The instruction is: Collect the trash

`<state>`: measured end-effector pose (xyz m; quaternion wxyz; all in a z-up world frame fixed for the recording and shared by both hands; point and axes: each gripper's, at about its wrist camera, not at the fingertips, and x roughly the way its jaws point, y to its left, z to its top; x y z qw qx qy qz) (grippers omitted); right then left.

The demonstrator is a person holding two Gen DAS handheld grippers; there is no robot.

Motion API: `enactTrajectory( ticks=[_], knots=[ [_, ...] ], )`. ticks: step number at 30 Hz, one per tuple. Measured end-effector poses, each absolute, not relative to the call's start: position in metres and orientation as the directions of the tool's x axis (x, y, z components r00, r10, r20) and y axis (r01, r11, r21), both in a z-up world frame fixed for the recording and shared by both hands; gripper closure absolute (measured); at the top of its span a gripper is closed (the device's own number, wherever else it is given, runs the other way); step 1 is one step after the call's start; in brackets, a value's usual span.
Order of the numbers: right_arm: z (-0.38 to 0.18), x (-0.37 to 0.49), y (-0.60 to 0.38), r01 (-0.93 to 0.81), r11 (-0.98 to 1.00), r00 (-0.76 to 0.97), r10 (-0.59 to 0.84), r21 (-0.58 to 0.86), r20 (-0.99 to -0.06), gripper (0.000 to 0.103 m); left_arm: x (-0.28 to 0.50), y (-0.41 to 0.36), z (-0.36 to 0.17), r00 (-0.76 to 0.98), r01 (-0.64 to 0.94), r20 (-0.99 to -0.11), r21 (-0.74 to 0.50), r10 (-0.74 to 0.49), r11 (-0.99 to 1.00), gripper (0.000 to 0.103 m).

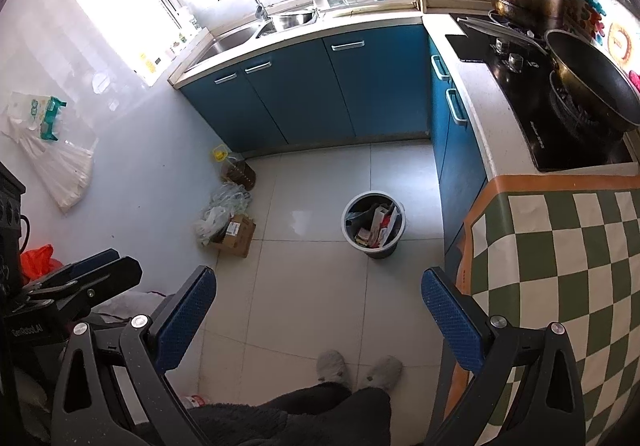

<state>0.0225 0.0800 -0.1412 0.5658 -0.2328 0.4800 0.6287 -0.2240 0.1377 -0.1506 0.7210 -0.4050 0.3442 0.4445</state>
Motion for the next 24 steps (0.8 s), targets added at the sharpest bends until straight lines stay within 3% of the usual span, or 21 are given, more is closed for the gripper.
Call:
enactTrajectory(
  ticks=[24],
  knots=[
    [-0.1405,0.0152,0.078,-0.926,0.09,-0.284,0.476,0.367,-0.832,0.0,-0.2297,0.1427,-0.1529,0.418,-0.889,-0.852,-0.313,0.316,0.333,0.0]
  ],
)
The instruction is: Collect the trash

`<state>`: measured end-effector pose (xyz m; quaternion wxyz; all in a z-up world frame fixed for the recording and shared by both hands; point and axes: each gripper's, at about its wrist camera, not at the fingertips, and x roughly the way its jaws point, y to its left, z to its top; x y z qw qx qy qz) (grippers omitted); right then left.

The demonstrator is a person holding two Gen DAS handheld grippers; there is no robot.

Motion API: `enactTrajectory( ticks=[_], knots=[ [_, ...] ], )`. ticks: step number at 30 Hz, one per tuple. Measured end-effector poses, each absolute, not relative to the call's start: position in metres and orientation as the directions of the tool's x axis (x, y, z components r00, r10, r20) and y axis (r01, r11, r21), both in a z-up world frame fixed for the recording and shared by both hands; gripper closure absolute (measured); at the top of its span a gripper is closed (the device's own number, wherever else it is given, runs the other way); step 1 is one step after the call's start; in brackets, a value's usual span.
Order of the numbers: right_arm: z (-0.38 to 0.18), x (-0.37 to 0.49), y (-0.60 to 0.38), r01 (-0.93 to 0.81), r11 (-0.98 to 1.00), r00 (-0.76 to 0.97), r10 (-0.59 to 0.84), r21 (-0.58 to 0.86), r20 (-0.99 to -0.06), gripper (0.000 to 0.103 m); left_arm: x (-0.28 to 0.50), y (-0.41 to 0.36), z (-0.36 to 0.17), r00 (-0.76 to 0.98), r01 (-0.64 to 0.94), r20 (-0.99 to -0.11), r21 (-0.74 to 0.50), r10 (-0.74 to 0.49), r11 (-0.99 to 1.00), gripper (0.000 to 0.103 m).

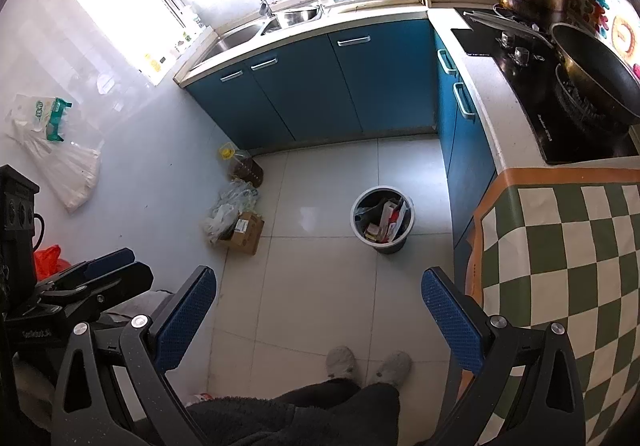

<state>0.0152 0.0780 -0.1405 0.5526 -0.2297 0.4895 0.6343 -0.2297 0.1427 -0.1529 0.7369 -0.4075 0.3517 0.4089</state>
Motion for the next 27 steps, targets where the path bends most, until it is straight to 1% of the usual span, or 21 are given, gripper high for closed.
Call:
enactTrajectory(
  ticks=[27],
  knots=[
    [-0.1416,0.0149,0.0807,-0.924,0.083,-0.29,0.483,0.373,-0.826,0.0,-0.2297,0.1512,-0.1509,0.445,-0.876,-0.841,-0.338,0.307,0.345,0.0]
  ],
)
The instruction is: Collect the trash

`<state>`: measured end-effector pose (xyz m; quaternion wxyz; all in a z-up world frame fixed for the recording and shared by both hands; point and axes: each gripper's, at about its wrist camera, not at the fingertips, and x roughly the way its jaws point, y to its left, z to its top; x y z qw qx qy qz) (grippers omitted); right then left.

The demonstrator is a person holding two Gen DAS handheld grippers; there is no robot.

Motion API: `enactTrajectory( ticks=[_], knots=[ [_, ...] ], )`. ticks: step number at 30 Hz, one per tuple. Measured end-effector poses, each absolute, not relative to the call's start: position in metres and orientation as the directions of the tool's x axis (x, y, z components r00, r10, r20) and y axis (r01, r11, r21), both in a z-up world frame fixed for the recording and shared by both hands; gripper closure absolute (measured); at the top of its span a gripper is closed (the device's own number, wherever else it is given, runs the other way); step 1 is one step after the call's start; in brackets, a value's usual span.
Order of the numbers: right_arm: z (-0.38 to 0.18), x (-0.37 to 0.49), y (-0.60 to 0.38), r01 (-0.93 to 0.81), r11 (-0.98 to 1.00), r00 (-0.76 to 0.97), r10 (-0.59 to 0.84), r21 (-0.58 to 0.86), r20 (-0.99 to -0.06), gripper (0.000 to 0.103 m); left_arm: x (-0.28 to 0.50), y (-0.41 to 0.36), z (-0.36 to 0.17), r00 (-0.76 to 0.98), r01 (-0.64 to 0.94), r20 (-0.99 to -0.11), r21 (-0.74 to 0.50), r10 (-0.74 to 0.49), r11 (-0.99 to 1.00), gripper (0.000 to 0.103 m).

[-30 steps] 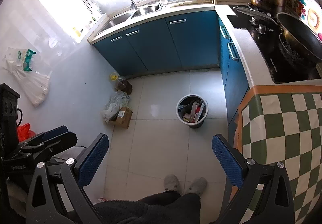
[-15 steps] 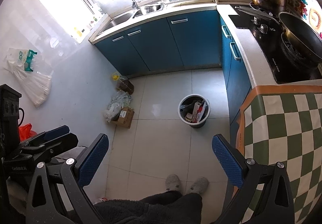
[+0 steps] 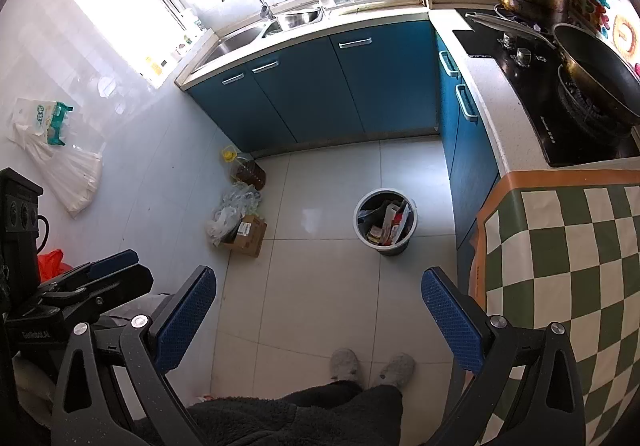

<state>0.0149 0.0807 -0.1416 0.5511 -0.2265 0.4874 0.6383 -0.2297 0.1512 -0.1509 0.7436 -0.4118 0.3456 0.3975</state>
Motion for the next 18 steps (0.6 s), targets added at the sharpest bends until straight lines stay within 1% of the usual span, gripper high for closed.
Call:
enactTrajectory(
  ticks=[18],
  knots=[
    [-0.1377,0.0096,0.0835,-0.923,0.081,-0.293,0.488,0.377,-0.822,0.0,-0.233,0.157,-0.147,0.437,-0.879,-0.843,-0.325,0.315,0.35,0.0]
  ],
)
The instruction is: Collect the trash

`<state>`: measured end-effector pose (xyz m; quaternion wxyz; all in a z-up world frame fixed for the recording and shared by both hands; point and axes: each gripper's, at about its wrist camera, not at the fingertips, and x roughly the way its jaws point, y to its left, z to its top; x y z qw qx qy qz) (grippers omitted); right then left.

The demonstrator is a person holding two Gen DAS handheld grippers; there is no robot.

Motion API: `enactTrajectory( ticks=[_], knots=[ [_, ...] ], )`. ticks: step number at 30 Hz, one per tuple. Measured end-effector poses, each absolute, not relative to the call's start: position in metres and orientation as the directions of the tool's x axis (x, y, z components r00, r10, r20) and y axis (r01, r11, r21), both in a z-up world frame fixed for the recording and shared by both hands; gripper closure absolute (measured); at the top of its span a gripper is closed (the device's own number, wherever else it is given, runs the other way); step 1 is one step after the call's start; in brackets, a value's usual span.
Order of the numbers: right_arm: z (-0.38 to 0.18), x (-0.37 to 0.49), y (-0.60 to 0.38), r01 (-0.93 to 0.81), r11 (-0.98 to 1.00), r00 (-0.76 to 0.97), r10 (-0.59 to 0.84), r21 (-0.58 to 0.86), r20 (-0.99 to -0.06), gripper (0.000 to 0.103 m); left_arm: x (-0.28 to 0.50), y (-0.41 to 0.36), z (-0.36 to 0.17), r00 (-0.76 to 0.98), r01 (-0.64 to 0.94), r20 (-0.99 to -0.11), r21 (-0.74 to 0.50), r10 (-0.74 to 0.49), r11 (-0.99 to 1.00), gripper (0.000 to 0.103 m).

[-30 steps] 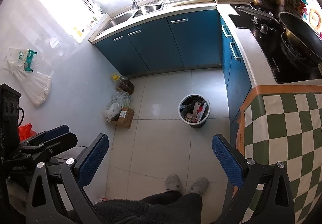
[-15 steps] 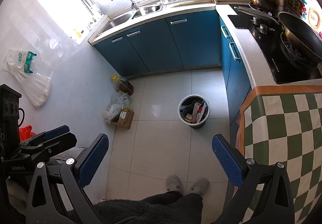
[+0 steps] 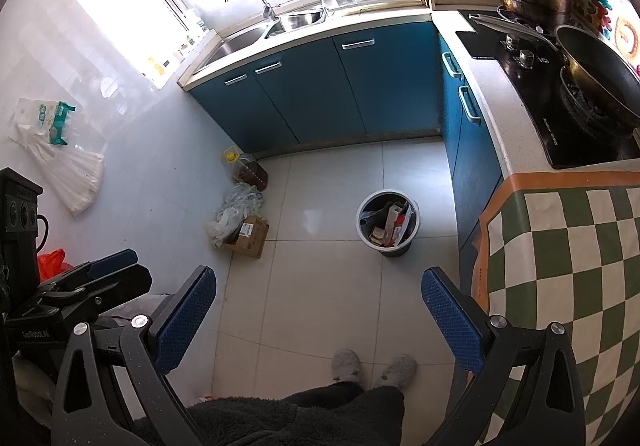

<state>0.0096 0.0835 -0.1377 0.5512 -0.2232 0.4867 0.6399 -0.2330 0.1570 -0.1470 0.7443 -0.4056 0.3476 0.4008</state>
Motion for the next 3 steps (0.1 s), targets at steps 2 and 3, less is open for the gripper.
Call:
enactTrajectory(
  ticks=[2,3],
  knots=[
    [-0.1371,0.0077,0.0839,-0.923,0.079,-0.293,0.488,0.376,-0.822,0.0,-0.2353,0.1597,-0.1457,0.436,-0.878,-0.843,-0.322,0.314,0.354,0.0],
    [-0.1367,0.0073,0.0841,-0.923,0.078,-0.294,0.489,0.377,-0.821,0.0,-0.2351,0.1593,-0.1457,0.436,-0.878,-0.843,-0.323,0.314,0.353,0.0]
  ],
)
